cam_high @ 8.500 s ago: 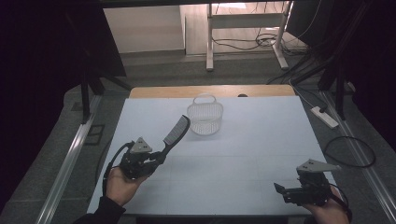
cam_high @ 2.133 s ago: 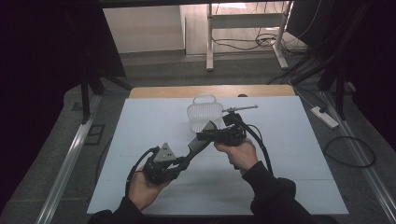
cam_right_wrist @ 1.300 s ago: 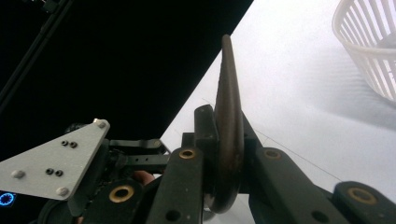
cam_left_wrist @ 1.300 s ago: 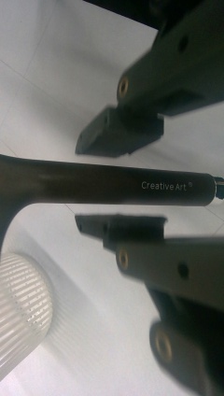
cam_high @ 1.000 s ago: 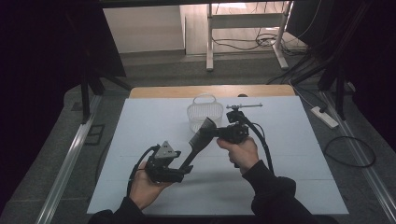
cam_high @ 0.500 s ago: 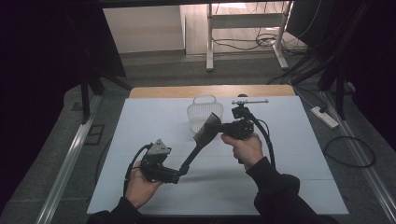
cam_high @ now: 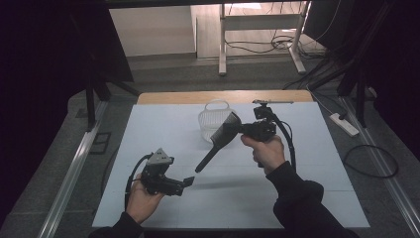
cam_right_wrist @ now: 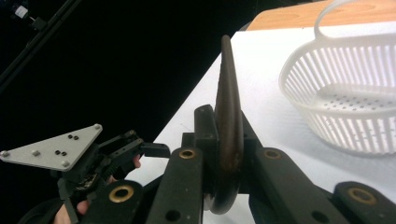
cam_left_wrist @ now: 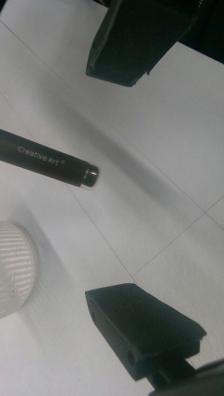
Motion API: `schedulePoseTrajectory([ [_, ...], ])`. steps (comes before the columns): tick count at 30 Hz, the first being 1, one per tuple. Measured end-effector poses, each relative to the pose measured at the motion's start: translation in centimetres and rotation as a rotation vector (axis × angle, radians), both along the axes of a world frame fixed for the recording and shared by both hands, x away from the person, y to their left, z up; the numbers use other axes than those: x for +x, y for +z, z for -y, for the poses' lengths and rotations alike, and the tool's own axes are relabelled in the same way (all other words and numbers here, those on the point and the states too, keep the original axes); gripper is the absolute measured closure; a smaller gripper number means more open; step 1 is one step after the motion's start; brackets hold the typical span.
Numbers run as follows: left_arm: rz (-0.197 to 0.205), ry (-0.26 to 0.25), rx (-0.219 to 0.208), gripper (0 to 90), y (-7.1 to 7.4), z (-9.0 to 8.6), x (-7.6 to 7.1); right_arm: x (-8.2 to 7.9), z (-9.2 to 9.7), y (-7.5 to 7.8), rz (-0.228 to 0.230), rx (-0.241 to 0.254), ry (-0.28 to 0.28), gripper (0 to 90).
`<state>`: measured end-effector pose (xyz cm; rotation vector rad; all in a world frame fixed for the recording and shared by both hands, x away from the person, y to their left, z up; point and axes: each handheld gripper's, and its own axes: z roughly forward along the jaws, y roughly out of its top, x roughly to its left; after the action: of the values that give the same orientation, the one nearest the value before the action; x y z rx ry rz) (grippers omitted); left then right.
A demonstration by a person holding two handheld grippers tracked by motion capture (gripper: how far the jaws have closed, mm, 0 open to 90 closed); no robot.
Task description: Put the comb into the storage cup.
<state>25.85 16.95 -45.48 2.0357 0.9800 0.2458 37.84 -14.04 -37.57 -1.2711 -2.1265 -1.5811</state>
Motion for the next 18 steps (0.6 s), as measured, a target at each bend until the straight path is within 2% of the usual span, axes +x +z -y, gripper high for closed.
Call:
schedulePoseTrajectory([
  [3, 0.015, 0.006, -0.005, 0.1, 0.2, -0.6, -0.3, 0.2, 0.3, 0.3, 0.008, 0.001, -0.009, 85.4],
  [9, 0.011, 0.010, -0.027, 0.0, 0.3, -1.8, -0.9, 0.6, 0.7, 0.8, 0.017, 0.002, -0.023, 85.4],
  [18, 0.029, 0.026, -0.042, 0.0, 0.3, -3.1, -2.2, 1.2, 1.3, 1.5, 0.030, 0.010, -0.050, 85.4],
])
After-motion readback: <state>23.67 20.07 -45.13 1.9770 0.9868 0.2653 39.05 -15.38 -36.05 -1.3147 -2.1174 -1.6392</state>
